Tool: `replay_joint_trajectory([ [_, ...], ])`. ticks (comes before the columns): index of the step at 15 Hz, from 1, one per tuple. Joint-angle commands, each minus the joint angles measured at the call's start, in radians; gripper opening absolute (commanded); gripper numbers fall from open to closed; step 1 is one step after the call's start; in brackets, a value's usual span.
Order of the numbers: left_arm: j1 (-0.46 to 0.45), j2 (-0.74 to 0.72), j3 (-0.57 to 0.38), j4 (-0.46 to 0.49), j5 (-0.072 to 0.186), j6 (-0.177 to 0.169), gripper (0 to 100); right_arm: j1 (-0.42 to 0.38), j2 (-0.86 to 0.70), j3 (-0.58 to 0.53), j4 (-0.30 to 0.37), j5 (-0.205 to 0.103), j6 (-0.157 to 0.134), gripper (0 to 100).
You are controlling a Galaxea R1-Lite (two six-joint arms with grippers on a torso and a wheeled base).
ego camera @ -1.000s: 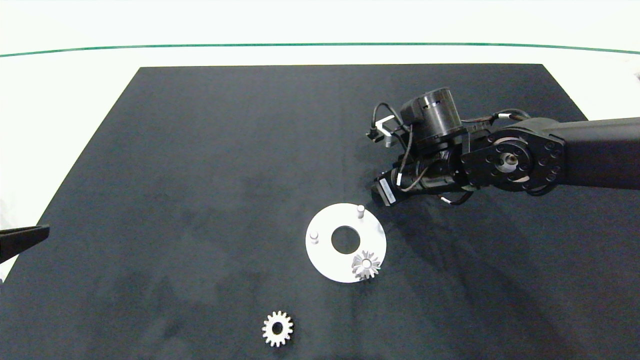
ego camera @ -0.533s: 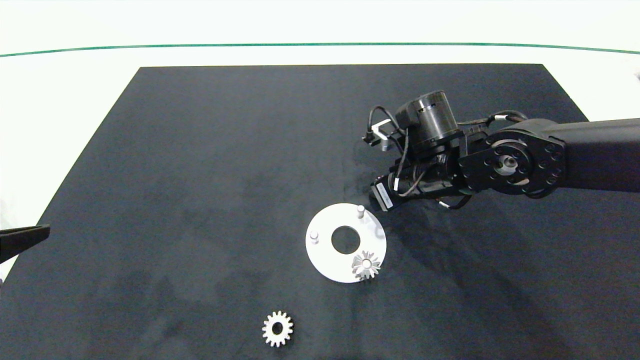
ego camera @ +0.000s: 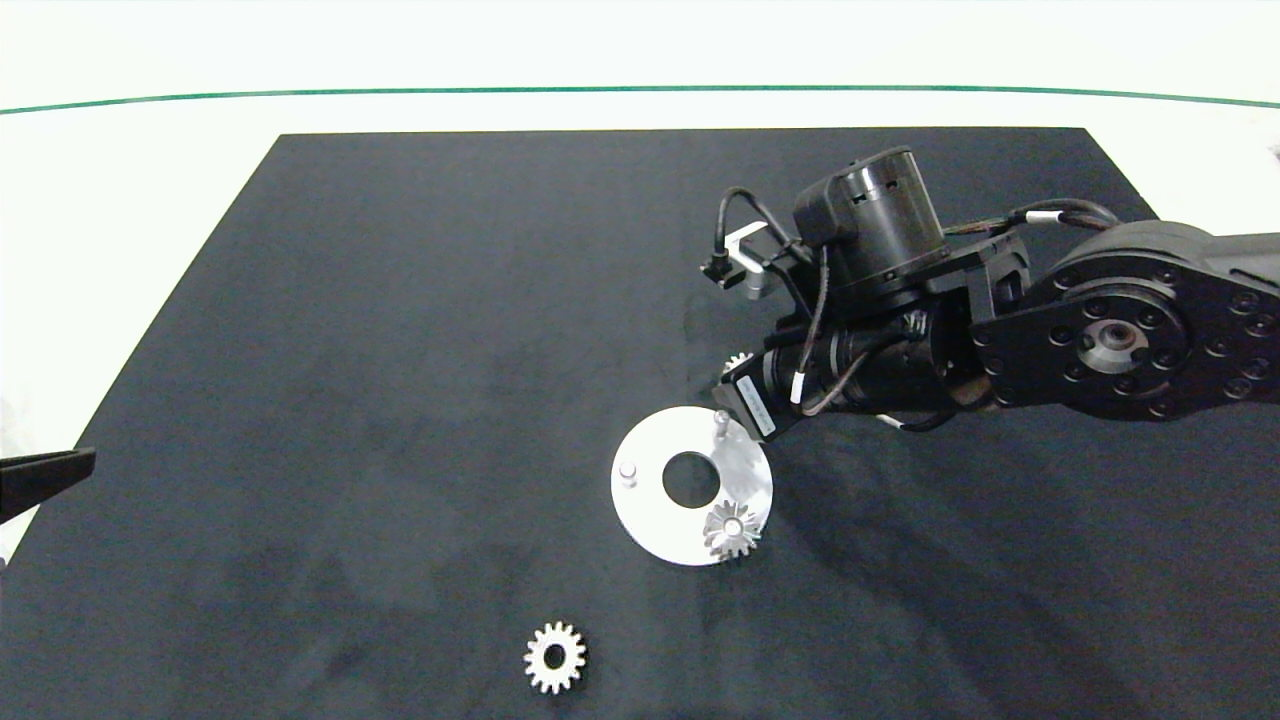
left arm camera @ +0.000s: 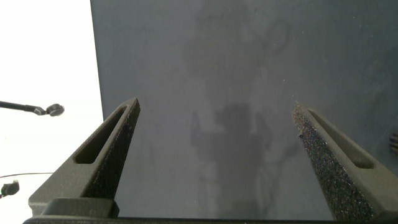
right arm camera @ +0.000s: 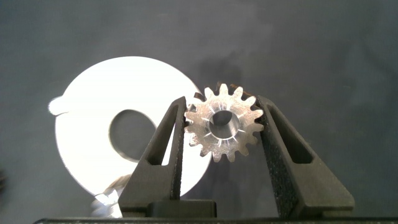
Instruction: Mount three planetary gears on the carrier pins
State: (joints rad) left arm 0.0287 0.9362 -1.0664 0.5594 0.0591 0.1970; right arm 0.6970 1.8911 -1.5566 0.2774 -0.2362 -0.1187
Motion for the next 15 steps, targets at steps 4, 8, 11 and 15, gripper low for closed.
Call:
replay_joint_trajectory([
  [4, 0.002, -0.007, -0.001, 0.002, 0.001, 0.001, 100, 0.027, 0.006, 0.018, -0.001, -0.002, 0.007, 22],
  [8, 0.0, -0.005, 0.0, 0.002, 0.001, 0.001, 100, 0.025, 0.017, 0.039, -0.006, 0.0, 0.01, 22],
  [11, 0.002, -0.005, 0.0, 0.002, 0.001, 0.001, 100, 0.027, 0.022, 0.039, -0.007, 0.0, 0.024, 22],
  [15, 0.0, -0.005, 0.0, 0.002, 0.001, 0.002, 100, 0.035, 0.036, 0.039, -0.009, 0.006, 0.025, 22],
])
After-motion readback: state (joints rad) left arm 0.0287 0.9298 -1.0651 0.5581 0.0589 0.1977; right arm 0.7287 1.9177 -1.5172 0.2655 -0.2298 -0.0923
